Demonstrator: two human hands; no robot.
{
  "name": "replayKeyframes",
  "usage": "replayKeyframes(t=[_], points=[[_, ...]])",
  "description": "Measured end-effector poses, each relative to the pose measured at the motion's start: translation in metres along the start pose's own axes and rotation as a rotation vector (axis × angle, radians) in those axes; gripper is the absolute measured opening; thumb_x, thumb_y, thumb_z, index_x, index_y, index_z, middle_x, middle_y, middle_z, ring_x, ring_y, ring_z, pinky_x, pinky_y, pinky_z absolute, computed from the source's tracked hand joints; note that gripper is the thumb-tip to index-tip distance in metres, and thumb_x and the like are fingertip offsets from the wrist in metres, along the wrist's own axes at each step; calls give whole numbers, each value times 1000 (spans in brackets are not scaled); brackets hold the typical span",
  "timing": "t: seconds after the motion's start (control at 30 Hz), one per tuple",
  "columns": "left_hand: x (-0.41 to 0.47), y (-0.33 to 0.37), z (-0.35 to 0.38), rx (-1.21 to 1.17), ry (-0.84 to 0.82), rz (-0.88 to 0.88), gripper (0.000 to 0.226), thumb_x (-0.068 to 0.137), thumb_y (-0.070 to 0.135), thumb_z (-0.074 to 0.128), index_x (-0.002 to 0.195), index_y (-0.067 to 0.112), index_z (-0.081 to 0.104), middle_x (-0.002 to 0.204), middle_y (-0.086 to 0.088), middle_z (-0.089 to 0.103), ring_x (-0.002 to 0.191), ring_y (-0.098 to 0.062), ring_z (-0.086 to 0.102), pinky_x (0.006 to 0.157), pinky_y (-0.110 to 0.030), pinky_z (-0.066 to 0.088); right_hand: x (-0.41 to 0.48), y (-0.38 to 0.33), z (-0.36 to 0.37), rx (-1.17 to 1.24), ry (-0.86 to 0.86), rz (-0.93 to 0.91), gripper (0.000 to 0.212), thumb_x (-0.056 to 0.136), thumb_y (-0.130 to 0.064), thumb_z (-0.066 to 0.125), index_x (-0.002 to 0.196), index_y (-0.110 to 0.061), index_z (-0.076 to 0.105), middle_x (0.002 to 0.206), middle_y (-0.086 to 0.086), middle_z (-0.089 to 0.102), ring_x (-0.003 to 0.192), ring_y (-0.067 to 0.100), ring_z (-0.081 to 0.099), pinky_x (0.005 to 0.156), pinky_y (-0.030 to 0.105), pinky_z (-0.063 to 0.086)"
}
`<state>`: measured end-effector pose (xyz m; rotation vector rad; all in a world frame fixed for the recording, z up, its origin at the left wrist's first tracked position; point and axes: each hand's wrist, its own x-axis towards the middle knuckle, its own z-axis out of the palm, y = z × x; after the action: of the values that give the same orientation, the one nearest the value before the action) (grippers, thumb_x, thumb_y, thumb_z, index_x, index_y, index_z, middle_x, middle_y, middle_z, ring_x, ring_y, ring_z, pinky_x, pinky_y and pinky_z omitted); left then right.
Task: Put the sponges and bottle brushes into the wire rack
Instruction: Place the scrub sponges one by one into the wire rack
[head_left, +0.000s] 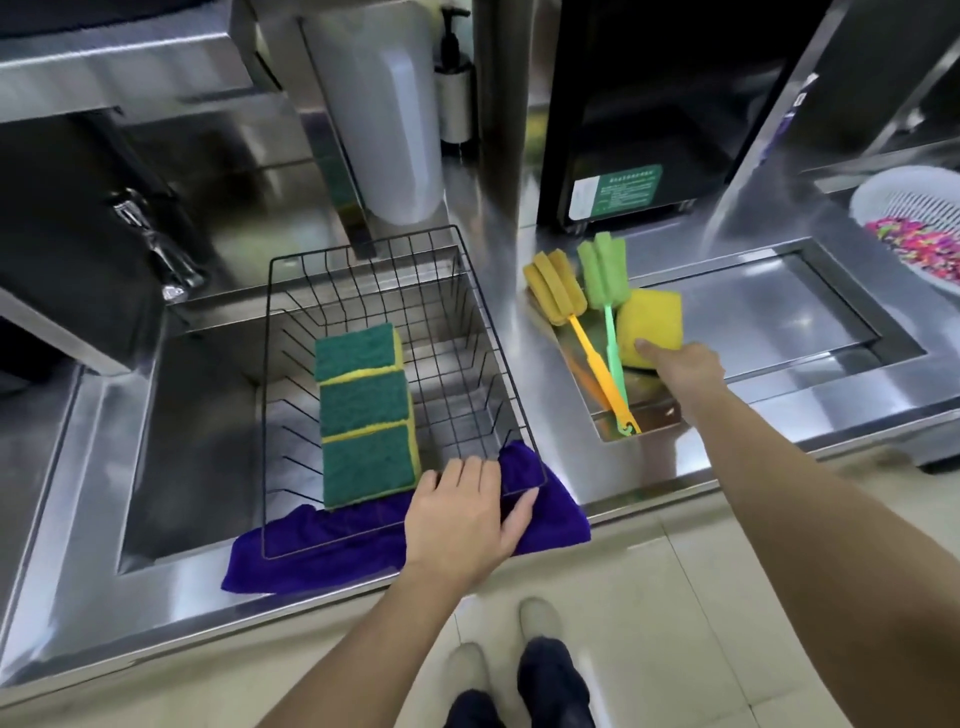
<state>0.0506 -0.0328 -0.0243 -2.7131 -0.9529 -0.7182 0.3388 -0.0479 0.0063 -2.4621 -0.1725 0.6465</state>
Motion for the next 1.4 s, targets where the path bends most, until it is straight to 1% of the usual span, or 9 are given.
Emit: replayKeyframes(t=[0.3, 0.4, 0.57, 0.67, 0.73, 0.97, 1.17, 1.3, 1.4], points=[[3, -2, -5, 11, 29, -31, 49, 92, 52, 42, 74, 11, 61, 67, -5, 57, 61, -25, 54, 55, -34, 44, -12, -28, -18, 404, 12, -74, 70, 70, -12, 78, 124, 1, 36, 106, 9, 43, 94, 22, 46, 79, 32, 43], [3, -3, -3, 14, 32, -50, 49, 92, 52, 42, 73, 11, 61, 67, -4, 56, 60, -25, 53, 55, -33, 44, -12, -43, -26, 452, 82, -128, 52, 64, -11, 79, 104, -1, 47, 103, 15, 54, 83, 24, 50, 62, 31, 43], [-2, -2, -4, 6, 33, -1, 47, 91, 51, 44, 73, 12, 60, 67, -3, 56, 61, -23, 53, 58, -34, 42, -20, -51, -29, 450, 151, -248, 62, 67, -22, 75, 117, -4, 42, 125, 21, 47, 87, 32, 59, 75, 41, 54], [-2, -11, -7, 36, 56, -33, 46, 92, 50, 44, 72, 12, 58, 66, -3, 54, 62, -24, 51, 61, -36, 38, -26, -62, -26, 567, 47, -328, 41, 79, -15, 67, 101, -14, 33, 108, 17, 57, 55, 24, 62, 40, 27, 49], [-7, -28, -10, 86, 68, -138, 48, 94, 50, 42, 72, 11, 58, 65, -4, 54, 62, -25, 52, 61, -37, 38, -35, -76, -14, 552, 4, -385, 38, 83, -5, 62, 102, -17, 32, 100, 12, 58, 51, 19, 60, 34, 21, 44], [-29, -65, -16, 137, 79, -280, 51, 99, 47, 35, 73, 10, 59, 65, -5, 56, 62, -26, 54, 60, -36, 42, -73, -122, 48, 612, -251, -520, 49, 77, 5, 65, 113, -18, 41, 105, 11, 55, 84, 27, 61, 61, 23, 57], [-32, -65, -9, 140, 151, -255, 48, 99, 42, 36, 70, 12, 60, 63, -2, 54, 59, -22, 51, 55, -33, 40, -98, -150, 100, 653, -386, -571, 15, 91, -22, 56, 106, -18, 54, 110, 5, 52, 94, 15, 58, 68, 24, 58], [-32, -63, -7, 134, 143, -267, 46, 98, 41, 37, 70, 13, 60, 63, -1, 53, 58, -21, 50, 53, -31, 37, -95, -154, 128, 487, -402, -616, 19, 84, -32, 62, 103, -31, 64, 126, 7, 54, 117, 22, 52, 101, 33, 45], [-33, -63, -8, 138, 130, -267, 45, 98, 42, 37, 70, 14, 60, 63, 0, 53, 57, -20, 49, 52, -30, 35, -93, -158, 144, 445, -454, -616, 27, 90, -25, 56, 113, -18, 66, 119, 1, 61, 117, 15, 51, 104, 27, 38]])
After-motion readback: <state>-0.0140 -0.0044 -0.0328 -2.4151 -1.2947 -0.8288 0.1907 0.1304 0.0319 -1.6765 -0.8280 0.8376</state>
